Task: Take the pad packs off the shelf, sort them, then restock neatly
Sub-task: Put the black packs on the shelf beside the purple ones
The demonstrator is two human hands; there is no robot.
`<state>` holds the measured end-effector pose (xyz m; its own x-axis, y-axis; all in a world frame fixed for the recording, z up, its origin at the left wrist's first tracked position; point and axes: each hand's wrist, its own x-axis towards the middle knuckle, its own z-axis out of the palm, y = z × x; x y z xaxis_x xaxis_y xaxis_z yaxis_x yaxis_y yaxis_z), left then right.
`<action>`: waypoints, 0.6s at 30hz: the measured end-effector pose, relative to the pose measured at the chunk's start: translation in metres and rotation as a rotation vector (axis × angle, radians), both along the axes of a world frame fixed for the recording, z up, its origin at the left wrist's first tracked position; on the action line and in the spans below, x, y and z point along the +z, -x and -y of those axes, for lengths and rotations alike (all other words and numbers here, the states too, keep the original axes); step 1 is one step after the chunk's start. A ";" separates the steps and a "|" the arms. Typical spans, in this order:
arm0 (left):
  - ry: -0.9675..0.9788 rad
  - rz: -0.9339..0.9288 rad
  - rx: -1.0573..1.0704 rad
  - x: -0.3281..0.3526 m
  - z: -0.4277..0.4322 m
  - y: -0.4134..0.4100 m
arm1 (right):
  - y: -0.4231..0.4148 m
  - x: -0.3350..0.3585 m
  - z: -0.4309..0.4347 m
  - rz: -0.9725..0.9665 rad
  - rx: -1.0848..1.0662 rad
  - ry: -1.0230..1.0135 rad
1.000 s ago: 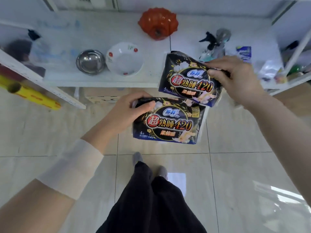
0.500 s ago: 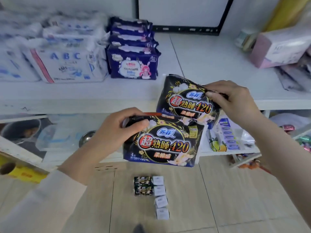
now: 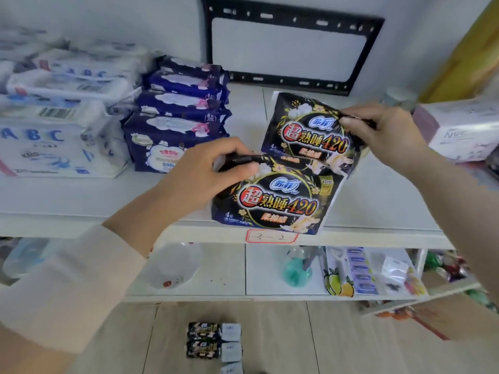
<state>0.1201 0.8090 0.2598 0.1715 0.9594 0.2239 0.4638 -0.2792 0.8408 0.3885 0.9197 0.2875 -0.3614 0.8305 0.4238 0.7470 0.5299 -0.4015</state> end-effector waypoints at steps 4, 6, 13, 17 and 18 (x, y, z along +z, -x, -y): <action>-0.044 -0.083 -0.009 0.000 -0.034 -0.025 | -0.017 0.004 -0.042 -0.017 -0.003 0.008; -0.075 -0.134 0.005 -0.003 -0.047 -0.033 | -0.020 0.002 -0.059 -0.007 0.018 0.007; -0.097 -0.370 -0.035 0.004 -0.073 -0.036 | -0.023 -0.005 -0.093 0.038 0.056 -0.017; -0.093 -0.509 -0.064 0.014 -0.094 -0.038 | -0.018 -0.009 -0.102 0.035 0.072 -0.007; -0.092 -0.546 -0.068 0.016 -0.100 -0.038 | -0.015 -0.010 -0.104 0.031 0.084 -0.009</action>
<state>0.1576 0.9091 0.2754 0.3466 0.9230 0.1673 0.8040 -0.3842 0.4539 0.4039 1.0240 0.2773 -0.4429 0.7931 0.4182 0.7118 0.5946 -0.3738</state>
